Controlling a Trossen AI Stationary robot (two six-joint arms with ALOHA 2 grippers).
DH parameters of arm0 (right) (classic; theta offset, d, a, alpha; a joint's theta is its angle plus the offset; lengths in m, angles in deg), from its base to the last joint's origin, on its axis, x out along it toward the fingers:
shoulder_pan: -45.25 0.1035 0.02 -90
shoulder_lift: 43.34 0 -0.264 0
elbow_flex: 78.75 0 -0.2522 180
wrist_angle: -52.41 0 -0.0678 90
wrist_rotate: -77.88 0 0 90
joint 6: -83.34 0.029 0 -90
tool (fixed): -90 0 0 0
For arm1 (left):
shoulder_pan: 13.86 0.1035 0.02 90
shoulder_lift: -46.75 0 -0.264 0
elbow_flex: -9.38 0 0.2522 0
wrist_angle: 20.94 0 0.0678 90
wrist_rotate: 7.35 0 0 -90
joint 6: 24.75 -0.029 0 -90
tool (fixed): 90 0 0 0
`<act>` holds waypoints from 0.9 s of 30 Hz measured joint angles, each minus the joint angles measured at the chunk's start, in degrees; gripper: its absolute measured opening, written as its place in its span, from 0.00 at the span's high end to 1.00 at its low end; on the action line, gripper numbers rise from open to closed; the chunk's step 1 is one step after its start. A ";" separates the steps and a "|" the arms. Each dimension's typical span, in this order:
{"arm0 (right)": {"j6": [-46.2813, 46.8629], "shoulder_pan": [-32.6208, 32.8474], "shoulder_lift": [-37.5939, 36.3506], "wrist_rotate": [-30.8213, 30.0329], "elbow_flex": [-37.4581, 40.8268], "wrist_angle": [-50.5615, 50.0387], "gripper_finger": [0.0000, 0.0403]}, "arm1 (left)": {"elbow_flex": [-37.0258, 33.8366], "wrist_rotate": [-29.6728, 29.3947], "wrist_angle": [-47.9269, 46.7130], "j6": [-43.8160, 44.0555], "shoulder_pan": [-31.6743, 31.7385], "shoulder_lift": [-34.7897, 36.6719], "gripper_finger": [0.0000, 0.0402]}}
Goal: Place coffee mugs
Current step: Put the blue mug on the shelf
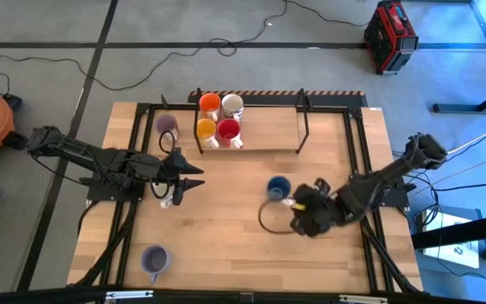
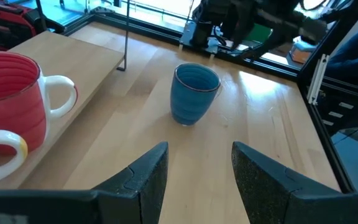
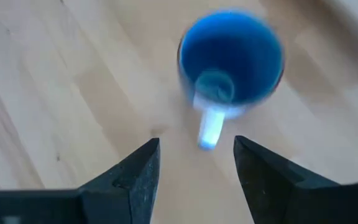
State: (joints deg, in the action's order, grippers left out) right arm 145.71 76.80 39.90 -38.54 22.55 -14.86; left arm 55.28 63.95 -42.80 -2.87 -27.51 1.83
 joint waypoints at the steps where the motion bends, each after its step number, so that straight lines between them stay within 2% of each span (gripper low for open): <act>1: 2.42 1.38 -0.05 -0.64 0.98 0.51 0.52 | 0.00 0.00 0.00 -0.01 0.00 0.00 0.57; 7: 10.72 5.77 -0.09 -2.03 9.27 8.79 0.52 | 0.00 -0.02 0.00 -0.04 0.00 0.00 0.57; 11: 10.62 5.56 0.00 -5.54 14.66 16.76 0.52 | 0.00 -0.04 0.00 -0.08 0.04 0.00 0.57; 16: 10.57 4.69 0.34 -11.20 19.47 21.46 0.52 | 0.00 -0.04 0.75 -1.54 0.02 -0.02 0.57; 19: 7.58 4.33 0.33 -13.68 21.71 26.15 0.52 | 0.02 -0.07 1.91 -1.57 0.03 0.00 0.57; 27: 5.47 1.87 0.33 -14.94 24.67 31.13 0.52 | 0.02 -0.13 1.51 -2.12 0.02 0.00 0.57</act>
State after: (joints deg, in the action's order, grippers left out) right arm 151.18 78.67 40.23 -53.48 47.22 16.27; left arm 55.31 63.82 -41.29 -4.99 -27.49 1.83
